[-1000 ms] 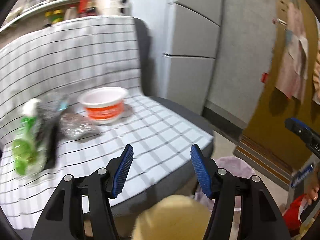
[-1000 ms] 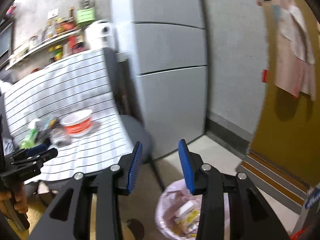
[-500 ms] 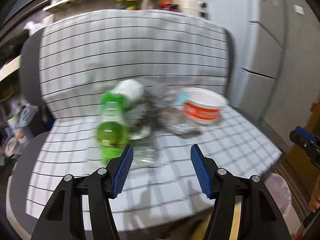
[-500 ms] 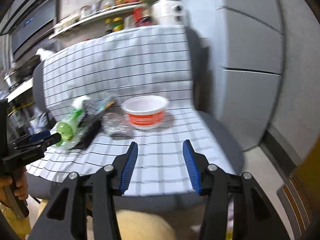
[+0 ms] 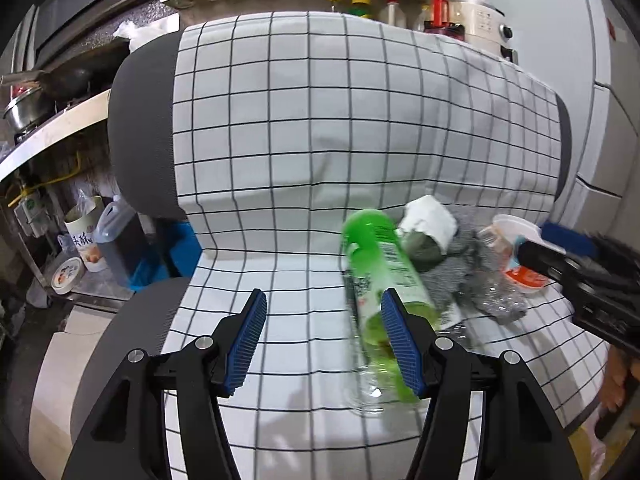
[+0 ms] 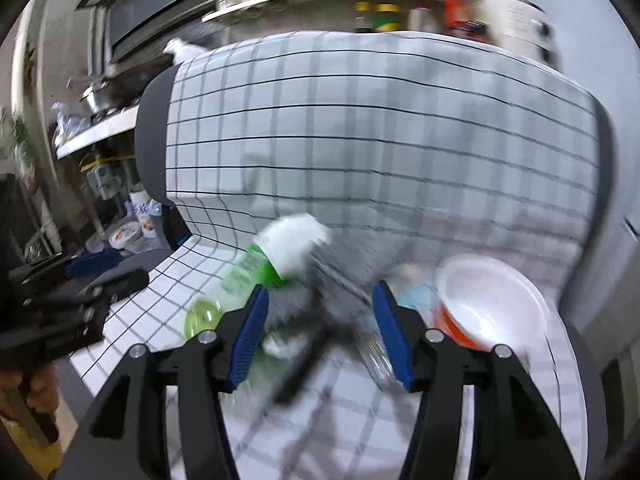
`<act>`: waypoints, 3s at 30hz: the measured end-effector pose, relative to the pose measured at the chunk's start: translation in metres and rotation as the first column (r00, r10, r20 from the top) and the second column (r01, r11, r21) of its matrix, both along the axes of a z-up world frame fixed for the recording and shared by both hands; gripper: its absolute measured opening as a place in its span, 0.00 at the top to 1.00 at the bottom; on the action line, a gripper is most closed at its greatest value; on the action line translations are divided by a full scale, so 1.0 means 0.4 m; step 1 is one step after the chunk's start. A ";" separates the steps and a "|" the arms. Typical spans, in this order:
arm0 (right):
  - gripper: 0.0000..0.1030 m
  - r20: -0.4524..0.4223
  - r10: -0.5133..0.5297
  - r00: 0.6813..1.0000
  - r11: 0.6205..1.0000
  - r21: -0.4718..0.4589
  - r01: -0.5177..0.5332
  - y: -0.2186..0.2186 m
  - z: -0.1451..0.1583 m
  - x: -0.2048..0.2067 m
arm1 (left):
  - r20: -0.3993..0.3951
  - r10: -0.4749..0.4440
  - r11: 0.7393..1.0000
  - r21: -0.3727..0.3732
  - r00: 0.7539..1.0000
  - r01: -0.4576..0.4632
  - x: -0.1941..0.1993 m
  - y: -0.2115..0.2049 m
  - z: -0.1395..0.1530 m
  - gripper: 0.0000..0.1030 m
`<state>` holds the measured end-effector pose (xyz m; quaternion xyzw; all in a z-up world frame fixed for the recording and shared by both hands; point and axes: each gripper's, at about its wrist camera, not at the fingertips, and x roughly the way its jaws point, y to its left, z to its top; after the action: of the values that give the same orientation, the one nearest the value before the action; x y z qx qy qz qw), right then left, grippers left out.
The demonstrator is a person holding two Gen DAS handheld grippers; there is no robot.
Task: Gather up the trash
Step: 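Return both grippers to the chair and grasp the grey cloth with the left gripper, then carry grey cloth with left gripper while right gripper carries white bag, drop both in bin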
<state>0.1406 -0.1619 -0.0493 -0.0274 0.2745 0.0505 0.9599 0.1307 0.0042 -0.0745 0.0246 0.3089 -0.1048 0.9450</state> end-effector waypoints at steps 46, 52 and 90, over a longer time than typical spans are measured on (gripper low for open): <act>0.98 0.157 -0.269 0.950 0.960 0.123 0.251 -0.308 0.023 -0.373 | -0.148 -0.227 0.971 0.038 0.962 0.235 0.180 -0.388 -0.069 0.48; 0.98 0.155 -0.278 0.948 0.956 0.146 0.256 -0.325 0.010 -0.369 | -0.092 -0.240 0.970 0.009 0.966 0.242 0.184 -0.377 -0.047 0.91; 0.98 -0.051 -0.849 0.526 0.514 0.156 0.844 -0.598 -0.161 -1.097 | 0.180 -0.764 0.571 -0.259 0.620 0.779 -0.570 -0.703 0.053 0.91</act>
<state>-0.2982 -0.4009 -0.1135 0.1866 0.2329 -0.4012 0.8660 -0.0975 -0.2771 -0.0532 0.0092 0.2237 -0.5524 0.8030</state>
